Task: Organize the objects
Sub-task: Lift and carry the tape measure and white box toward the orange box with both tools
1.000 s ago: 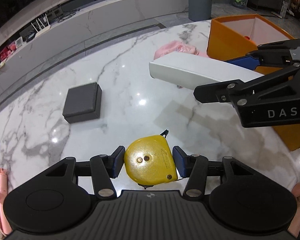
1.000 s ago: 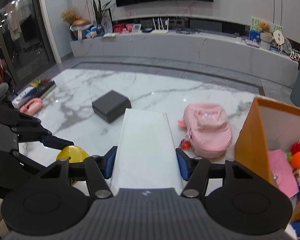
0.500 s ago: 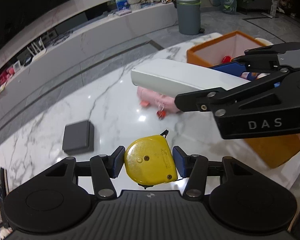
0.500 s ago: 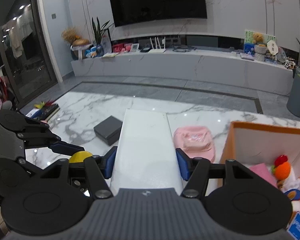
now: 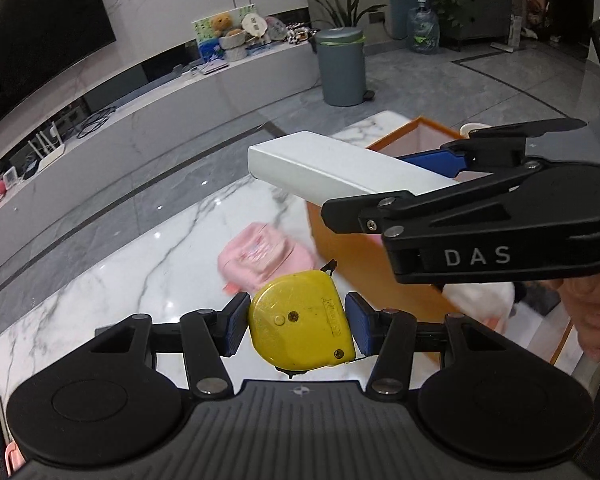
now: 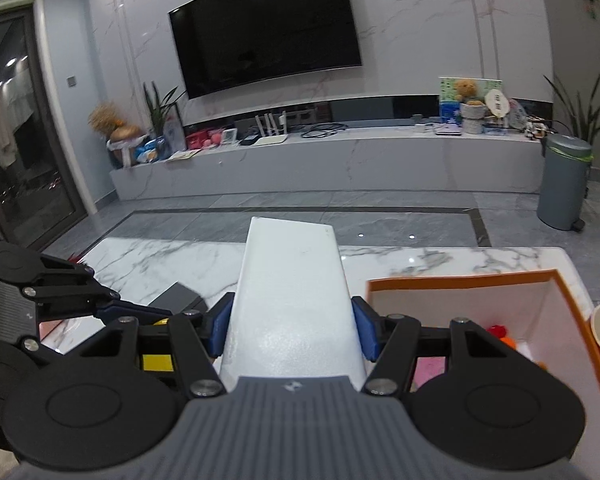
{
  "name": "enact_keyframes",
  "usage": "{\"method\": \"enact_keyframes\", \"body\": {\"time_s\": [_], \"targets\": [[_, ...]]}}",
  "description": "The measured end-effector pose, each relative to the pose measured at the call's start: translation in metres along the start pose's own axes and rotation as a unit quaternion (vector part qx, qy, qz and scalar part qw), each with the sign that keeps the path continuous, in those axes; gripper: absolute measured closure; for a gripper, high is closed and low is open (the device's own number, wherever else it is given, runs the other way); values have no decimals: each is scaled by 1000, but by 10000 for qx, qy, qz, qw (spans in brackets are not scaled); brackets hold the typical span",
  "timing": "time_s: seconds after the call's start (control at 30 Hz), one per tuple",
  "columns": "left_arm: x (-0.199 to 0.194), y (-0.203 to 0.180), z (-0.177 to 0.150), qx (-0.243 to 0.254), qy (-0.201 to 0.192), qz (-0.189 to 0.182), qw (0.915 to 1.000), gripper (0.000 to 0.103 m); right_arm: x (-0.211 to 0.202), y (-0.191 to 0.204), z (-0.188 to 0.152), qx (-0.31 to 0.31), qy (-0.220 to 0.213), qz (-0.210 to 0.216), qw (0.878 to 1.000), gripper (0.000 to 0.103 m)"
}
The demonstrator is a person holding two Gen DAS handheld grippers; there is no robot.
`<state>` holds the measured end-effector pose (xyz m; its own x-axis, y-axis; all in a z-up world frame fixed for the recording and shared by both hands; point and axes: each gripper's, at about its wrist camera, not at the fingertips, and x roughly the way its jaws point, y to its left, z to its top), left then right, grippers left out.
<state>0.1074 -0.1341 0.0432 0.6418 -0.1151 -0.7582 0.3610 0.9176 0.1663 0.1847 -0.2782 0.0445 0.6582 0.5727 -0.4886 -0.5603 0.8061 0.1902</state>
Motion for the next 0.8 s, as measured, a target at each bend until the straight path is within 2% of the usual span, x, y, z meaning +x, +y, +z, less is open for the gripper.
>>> {"method": "enact_keyframes", "body": {"time_s": [0.37, 0.8], "targets": [[22, -28, 26, 198, -150, -232, 9994, 44, -11, -36, 5, 267, -83, -330, 9991, 41], [44, -57, 40, 130, -244, -572, 9980, 44, -19, -80, 7, 626, -133, -715, 9954, 41]]}}
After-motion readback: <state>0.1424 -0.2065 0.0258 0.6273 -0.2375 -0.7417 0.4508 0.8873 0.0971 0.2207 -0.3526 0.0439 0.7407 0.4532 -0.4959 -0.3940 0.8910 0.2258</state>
